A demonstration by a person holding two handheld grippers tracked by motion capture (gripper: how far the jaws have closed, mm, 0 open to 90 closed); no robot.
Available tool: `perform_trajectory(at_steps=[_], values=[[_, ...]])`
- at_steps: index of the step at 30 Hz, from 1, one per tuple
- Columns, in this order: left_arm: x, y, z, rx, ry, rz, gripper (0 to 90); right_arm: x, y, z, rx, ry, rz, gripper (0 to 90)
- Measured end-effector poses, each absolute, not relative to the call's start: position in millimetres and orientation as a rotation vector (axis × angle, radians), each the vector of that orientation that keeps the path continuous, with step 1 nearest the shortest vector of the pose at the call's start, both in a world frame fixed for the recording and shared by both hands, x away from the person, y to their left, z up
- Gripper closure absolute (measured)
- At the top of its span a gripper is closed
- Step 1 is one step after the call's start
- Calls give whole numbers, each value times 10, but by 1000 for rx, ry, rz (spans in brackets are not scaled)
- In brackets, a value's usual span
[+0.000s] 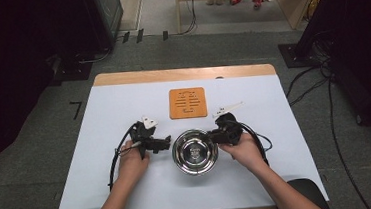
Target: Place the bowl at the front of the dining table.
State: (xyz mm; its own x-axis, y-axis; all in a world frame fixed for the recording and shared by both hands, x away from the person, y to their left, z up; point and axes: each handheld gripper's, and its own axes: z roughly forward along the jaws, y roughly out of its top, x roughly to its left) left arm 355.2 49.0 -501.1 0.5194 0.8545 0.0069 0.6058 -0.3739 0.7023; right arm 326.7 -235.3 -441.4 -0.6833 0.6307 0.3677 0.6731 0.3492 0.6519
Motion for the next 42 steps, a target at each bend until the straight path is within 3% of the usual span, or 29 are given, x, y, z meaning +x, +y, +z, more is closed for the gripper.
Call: perform_trajectory(at_steps=[42], values=[[3552, 492, -5010, 2115, 1182, 495, 0, 3475, -2618, -4465, -1428, -2451, -1295, 834]])
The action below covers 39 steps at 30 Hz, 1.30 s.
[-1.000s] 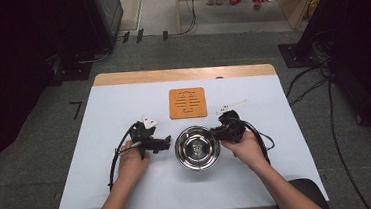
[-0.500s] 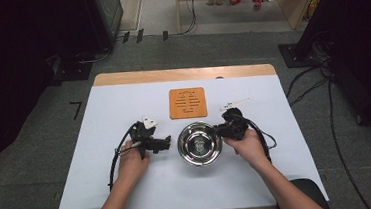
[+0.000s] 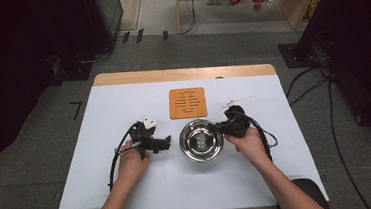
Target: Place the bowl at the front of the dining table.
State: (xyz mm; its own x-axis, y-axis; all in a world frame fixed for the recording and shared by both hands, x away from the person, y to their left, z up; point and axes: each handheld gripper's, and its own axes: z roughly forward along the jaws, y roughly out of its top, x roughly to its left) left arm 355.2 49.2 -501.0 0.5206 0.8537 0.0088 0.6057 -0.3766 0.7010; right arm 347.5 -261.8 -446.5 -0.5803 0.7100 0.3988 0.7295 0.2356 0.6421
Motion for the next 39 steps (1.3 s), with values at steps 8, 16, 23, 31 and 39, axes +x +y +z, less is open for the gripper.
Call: perform_trajectory(at_steps=[8, 16, 23, 31, 39], values=[[3552, 491, -5010, 2113, 1183, 495, 0, 3530, -2667, -4489, -1473, -2427, -1292, 834], [3552, 491, -5010, 2114, 1183, 495, 0, 3563, -2682, -4512, -1489, -2422, -1287, 834], [3551, 490, -5010, 2113, 1184, 495, 0, 3602, -2677, -4493, -1523, -2405, -1304, 834], [3551, 490, -5010, 2113, 1184, 495, 0, 3699, -2721, -4540, -1577, -2365, -1283, 834], [3551, 489, -5010, 2112, 1184, 494, 0, 3765, -2711, -4536, -1591, -2364, -1269, 834]])
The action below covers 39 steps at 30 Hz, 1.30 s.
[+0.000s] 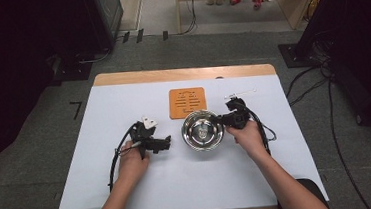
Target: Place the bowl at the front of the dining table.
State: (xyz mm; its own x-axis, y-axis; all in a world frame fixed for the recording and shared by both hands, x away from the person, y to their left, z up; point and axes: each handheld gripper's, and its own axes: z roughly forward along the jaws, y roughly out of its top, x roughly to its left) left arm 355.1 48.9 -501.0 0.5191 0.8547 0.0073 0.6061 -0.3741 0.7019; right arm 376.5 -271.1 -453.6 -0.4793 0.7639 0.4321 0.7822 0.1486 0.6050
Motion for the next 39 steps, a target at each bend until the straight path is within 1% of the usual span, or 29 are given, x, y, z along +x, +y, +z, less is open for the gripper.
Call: perform_trajectory(at_steps=[39], values=[[3551, 490, -5010, 2113, 1184, 495, 0, 4050, -2698, -4502, -1629, -2339, -1242, 834]])
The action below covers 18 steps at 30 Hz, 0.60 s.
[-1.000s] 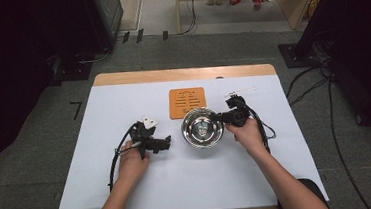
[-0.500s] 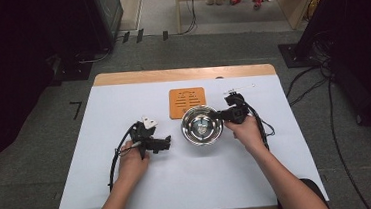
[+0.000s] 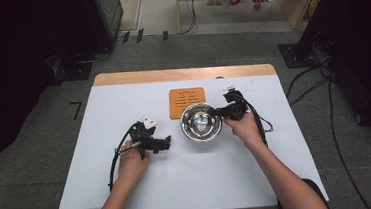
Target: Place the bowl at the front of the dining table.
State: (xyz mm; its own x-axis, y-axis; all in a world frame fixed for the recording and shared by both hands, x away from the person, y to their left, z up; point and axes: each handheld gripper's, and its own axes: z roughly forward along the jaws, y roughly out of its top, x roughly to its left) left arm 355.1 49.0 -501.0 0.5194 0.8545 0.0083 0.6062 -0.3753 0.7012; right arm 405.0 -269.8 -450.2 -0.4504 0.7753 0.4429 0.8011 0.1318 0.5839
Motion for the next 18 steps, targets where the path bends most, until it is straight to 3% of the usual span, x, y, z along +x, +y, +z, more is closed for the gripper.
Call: perform_trajectory(at_steps=[18], values=[[3551, 491, -5009, 2116, 1183, 494, 0, 4220, -2658, -4446, -1632, -2349, -1239, 834]])
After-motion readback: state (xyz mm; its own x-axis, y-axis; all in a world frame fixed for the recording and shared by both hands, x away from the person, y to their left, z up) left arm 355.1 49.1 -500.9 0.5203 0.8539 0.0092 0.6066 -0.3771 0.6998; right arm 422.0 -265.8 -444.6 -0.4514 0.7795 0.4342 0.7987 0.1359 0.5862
